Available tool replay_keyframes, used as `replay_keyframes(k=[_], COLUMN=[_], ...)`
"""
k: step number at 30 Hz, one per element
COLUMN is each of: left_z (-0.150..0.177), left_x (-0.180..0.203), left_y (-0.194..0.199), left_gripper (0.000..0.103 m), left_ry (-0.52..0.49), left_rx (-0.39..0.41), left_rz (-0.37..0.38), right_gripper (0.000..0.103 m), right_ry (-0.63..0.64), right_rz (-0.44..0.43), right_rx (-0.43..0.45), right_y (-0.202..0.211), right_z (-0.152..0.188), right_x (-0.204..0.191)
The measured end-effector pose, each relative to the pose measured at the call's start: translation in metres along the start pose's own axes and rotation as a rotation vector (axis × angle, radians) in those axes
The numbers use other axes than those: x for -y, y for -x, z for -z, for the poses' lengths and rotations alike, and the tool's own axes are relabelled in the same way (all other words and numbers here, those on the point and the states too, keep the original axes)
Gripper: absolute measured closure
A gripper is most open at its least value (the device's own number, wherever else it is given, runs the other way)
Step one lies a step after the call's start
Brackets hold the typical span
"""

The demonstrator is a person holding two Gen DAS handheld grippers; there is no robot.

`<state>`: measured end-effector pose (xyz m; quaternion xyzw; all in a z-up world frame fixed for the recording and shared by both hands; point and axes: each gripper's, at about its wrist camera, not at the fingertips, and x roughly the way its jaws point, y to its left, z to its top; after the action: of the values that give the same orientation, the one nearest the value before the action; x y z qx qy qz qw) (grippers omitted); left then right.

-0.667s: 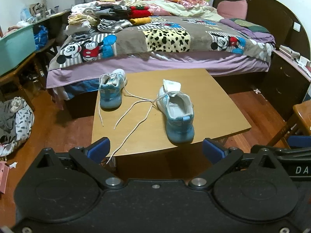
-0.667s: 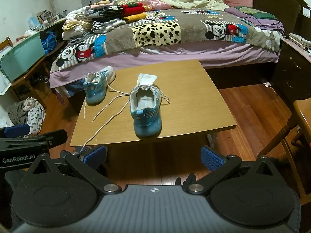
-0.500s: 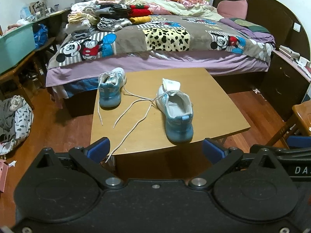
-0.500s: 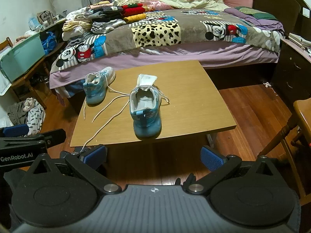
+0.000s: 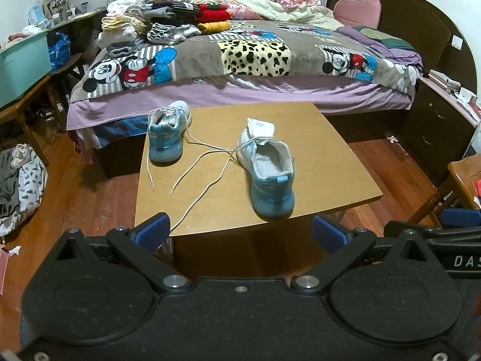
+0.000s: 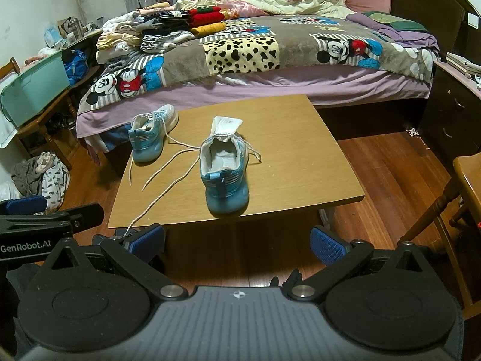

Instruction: Lace up shoes with both hands

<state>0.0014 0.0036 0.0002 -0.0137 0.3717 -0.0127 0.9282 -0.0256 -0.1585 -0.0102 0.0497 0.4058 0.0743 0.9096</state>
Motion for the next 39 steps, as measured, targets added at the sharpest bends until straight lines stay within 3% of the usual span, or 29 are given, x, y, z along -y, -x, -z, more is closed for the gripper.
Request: replay_keyframes(k=[39], left_z=[-0.0008], left_x=[-0.0015], left_y=[-0.0002], left_gripper=[0.001], left_ry=[0.012], left_rx=[-0.008], left_rz=[0.011], right_gripper=[0.000], right_ry=[0.010], right_rz=[0.000], right_rx=[-0.017], right_y=[-0.0077], right_z=[0.0094], right_x=[-0.0059])
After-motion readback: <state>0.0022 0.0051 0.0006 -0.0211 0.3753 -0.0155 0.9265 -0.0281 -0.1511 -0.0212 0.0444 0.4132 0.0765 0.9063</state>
